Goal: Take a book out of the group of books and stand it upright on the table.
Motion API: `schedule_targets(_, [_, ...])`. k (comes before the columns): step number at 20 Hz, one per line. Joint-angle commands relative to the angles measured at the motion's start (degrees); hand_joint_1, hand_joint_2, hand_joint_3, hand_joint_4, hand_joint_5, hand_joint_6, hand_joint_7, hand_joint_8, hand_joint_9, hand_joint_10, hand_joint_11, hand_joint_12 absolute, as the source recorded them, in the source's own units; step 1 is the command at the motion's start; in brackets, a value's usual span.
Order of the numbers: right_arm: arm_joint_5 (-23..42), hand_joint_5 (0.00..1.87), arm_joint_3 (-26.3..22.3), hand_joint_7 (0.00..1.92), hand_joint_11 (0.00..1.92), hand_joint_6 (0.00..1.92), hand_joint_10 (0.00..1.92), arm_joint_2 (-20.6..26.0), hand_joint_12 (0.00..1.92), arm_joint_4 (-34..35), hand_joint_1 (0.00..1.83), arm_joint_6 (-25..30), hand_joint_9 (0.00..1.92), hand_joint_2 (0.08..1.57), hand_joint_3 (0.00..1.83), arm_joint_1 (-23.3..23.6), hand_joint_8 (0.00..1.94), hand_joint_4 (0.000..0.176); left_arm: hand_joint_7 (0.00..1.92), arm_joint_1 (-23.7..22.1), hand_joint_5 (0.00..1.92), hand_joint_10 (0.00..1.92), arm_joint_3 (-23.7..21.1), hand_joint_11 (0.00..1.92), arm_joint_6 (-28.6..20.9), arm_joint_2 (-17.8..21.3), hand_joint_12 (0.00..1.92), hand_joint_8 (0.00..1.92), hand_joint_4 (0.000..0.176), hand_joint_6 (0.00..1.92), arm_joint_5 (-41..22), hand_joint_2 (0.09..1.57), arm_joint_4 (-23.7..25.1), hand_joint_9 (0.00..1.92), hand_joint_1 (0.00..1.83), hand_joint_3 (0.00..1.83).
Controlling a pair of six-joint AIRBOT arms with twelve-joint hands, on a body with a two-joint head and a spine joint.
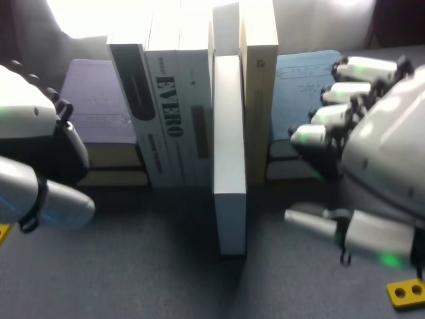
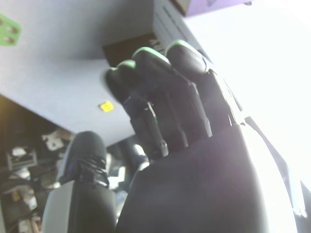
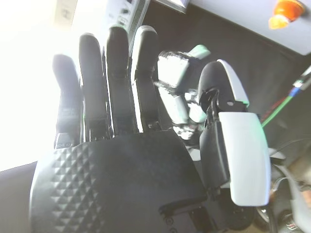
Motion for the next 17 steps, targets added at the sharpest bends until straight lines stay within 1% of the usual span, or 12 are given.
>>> schedule_targets(1, [1.1,0.89,0.2,1.05,0.54,1.82,1.92,0.4,1.92,-1.4,0.04,0.5,0.93,1.26,0.01,1.4,1.76,0.000,1.16,-0.3,1.00,1.92,0.3,0.95,0.1,0.1,1.92,1.84,0.000,1.79,4.7,1.37,0.5,1.12,0.07,0.01])
schedule_targets(3, [-5.4,1.01,2.0,1.25,0.87,1.88,1.92,1.3,1.92,1.1,0.03,0.8,1.19,1.27,0.01,4.5,1.77,0.000,1.23,0.1,1.07,1.92,0.5,1.07,0.1,0.3,1.92,1.88,0.000,1.86,4.7,1.39,0.5,1.20,0.08,0.01])
schedule_targets(4, [-7.2,1.04,2.5,1.28,0.94,1.91,1.92,1.7,1.92,1.5,0.05,1.3,1.23,1.27,0.01,5.4,1.77,0.000,1.25,0.1,1.08,1.92,0.6,1.12,0.1,0.3,1.92,1.91,0.000,1.88,4.7,1.40,0.5,1.23,0.06,0.01])
schedule_targets(5, [-8.8,1.05,3.0,1.27,0.97,1.92,1.92,2.4,1.92,1.8,0.03,2.5,1.24,1.27,0.00,6.5,1.82,0.000,1.26,0.1,1.09,1.92,0.8,1.15,0.1,0.4,1.92,1.92,0.000,1.88,4.7,1.41,0.5,1.26,0.06,0.01])
schedule_targets(6, [-9.3,1.03,3.1,1.25,0.92,1.92,1.92,3.0,1.92,1.9,0.02,3.2,1.21,1.28,0.01,7.1,1.80,0.000,1.25,0.1,1.08,1.92,0.9,1.17,0.1,0.4,1.92,1.92,0.000,1.87,4.7,1.42,0.5,1.26,0.07,0.01])
schedule_targets(8, [-11.5,1.03,3.4,1.25,0.99,1.91,1.92,4.3,1.92,2.0,0.07,4.6,1.23,1.28,0.00,8.4,1.83,0.000,1.24,0.0,1.08,1.92,1.0,1.19,0.1,0.3,1.92,1.92,0.000,1.92,4.7,1.42,0.5,1.25,0.13,0.00])
schedule_targets(9, [-12.7,1.05,3.6,1.27,1.02,1.92,1.92,4.6,1.92,2.0,0.06,5.0,1.26,1.28,0.00,9.1,1.88,0.000,1.25,-0.1,1.10,1.92,1.1,1.20,0.1,0.3,1.92,1.92,0.000,1.92,4.7,1.42,0.5,1.26,0.11,0.00])
schedule_targets(11, [-14.7,1.06,4.3,1.28,1.08,1.92,1.92,4.5,1.92,2.0,0.04,6.6,1.28,1.29,0.00,10.1,1.94,0.000,1.24,-0.3,1.11,1.92,1.1,1.18,0.1,0.3,1.92,1.92,0.000,1.92,4.7,1.42,0.5,1.24,0.11,0.00])
schedule_targets(13, [-15.2,1.06,4.9,1.27,1.06,1.90,1.92,4.1,1.92,2.0,0.07,7.6,1.28,1.28,0.00,10.6,1.93,0.000,1.24,-0.5,1.12,1.92,1.1,1.19,0.1,0.2,1.92,1.92,0.000,1.92,4.7,1.43,0.5,1.23,0.12,0.00])
schedule_targets(14, [-15.3,1.04,5.1,1.25,1.01,1.92,1.92,3.7,1.92,2.0,0.05,8.1,1.25,1.29,0.01,11.0,1.92,0.000,1.26,-0.6,1.12,1.92,1.2,1.19,0.1,0.2,1.92,1.92,0.000,1.92,4.7,1.44,0.5,1.24,0.11,0.01])
schedule_targets(15, [-15.3,1.06,5.1,1.27,1.04,1.92,1.92,3.4,1.92,2.0,0.01,8.1,1.27,1.31,0.01,11.2,1.91,0.000,1.25,-0.8,1.11,1.92,1.3,1.19,0.1,0.1,1.92,1.92,0.000,1.92,4.7,1.44,0.5,1.24,0.10,0.01])
schedule_targets(17, [-15.2,1.09,5.8,1.29,1.08,1.92,1.92,2.5,1.92,2.0,0.00,8.2,1.28,1.31,0.01,11.4,1.92,0.000,1.24,-1.0,1.10,1.92,1.7,1.19,0.1,0.0,1.92,1.92,0.000,1.92,4.7,1.43,0.5,1.23,0.11,0.00])
